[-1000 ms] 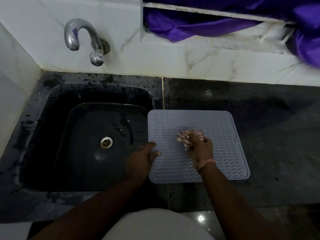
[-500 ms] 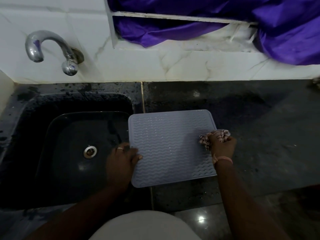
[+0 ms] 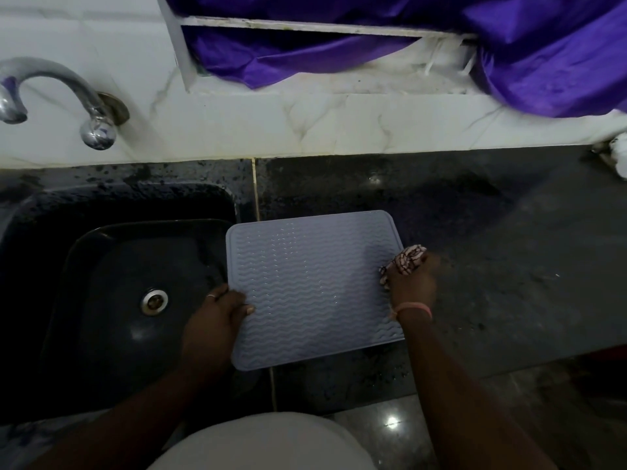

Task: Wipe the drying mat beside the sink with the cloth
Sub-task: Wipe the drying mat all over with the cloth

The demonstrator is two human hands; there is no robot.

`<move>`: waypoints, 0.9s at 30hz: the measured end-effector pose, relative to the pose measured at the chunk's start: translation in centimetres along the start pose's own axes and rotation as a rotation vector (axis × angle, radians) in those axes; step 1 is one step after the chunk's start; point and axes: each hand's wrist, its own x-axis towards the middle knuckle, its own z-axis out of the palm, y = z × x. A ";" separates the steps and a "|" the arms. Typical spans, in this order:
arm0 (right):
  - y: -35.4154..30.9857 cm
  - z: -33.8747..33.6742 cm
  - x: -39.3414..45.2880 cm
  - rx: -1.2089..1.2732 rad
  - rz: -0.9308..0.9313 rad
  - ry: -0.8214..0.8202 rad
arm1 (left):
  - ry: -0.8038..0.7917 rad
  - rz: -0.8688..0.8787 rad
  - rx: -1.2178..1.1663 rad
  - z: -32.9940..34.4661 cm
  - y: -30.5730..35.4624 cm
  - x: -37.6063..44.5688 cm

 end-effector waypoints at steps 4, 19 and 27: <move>-0.4 0.8 -0.3 -0.105 -0.031 -0.008 | -0.007 -0.025 -0.042 -0.2 0.1 -0.2; -3.0 3.8 -4.7 -0.175 -0.165 -0.166 | -0.072 -0.059 -0.059 -0.7 -0.1 0.2; -4.4 8.3 -11.1 -0.138 -0.208 -0.284 | -0.116 -0.027 -0.117 -1.3 0.2 -0.1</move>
